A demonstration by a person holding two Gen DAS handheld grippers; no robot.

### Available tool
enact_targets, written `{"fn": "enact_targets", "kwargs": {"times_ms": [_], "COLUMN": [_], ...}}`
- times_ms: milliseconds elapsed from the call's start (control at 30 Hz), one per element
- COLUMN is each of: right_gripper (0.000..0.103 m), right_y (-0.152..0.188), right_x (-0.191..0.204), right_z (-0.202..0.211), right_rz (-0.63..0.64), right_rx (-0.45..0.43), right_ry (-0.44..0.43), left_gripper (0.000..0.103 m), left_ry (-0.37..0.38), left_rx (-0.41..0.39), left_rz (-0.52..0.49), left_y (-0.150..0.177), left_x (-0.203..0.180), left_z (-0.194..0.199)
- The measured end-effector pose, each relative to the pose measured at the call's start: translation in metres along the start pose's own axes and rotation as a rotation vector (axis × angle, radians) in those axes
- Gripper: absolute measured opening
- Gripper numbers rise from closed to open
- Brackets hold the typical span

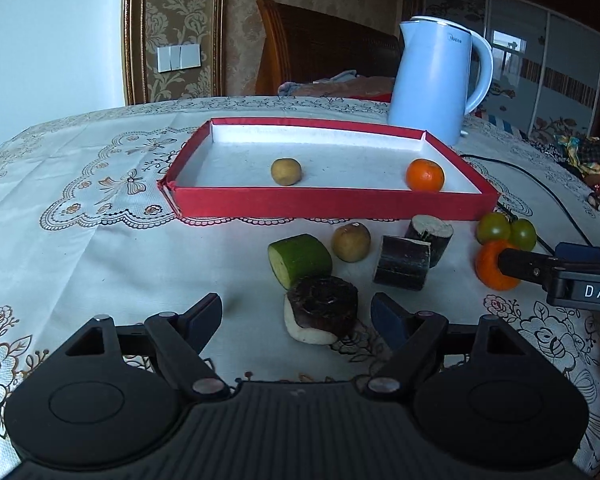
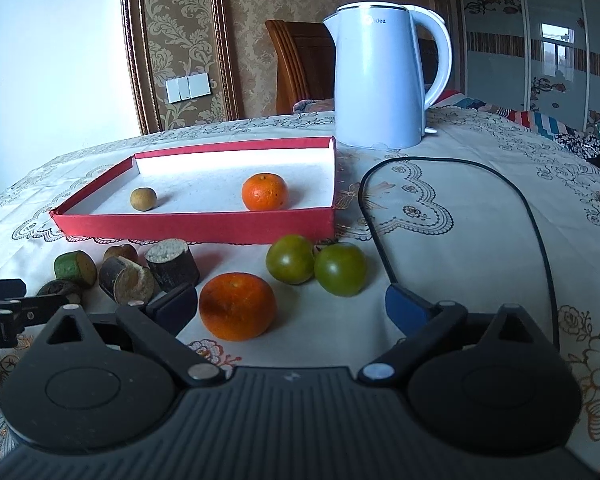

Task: Organize fruits
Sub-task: 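Withdraw both tools from the tray back toward the remaining fruit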

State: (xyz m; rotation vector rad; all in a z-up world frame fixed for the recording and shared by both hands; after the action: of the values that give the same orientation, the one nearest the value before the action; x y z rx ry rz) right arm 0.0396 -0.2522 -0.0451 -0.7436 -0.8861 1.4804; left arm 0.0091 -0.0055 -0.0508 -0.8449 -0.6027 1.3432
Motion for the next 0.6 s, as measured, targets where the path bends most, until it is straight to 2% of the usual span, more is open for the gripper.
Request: {"fn": "enact_targets", "kwargs": {"times_ms": [133, 267, 400, 500, 600], "right_gripper": [0.1, 0.102, 0.103, 0.103, 0.103], "right_y": [0.0, 0.0, 0.0, 0.001, 0.001], "right_x": [0.0, -0.001, -0.001, -0.001, 0.001], "right_z": [0.0, -0.001, -0.001, -0.002, -0.002], "right_rz": [-0.005, -0.011, -0.017, -0.014, 0.001], "right_rx": [-0.002, 0.002, 0.005, 0.013, 0.013], "right_ry": [0.0, 0.0, -0.004, -0.003, 0.003], "left_gripper": [0.082, 0.083, 0.083, 0.084, 0.084], "left_ry": [-0.031, -0.142, -0.243, -0.246, -0.254], "left_rx": [0.036, 0.027, 0.013, 0.012, 0.021], "left_rz": [-0.008, 0.0, 0.074, 0.118, 0.073], "left_y": [0.0, 0.0, 0.0, -0.002, -0.005], "left_x": [-0.003, 0.019, 0.059, 0.071, 0.065], "left_z": [-0.013, -0.012, -0.003, -0.002, -0.006]}}
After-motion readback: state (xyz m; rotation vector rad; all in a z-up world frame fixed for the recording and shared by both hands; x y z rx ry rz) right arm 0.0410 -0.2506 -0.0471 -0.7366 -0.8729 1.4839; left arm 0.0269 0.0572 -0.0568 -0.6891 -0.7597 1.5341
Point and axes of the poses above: each gripper's, at about its wrist camera, not at the fingertips, and z roughly against the way its jaws point, x to its left, y to its underside, the point moved 10 cm from there along -z, roughly the way its jaws point, and after that the axes turned 5 degrees about y, right-handed, at the moved point
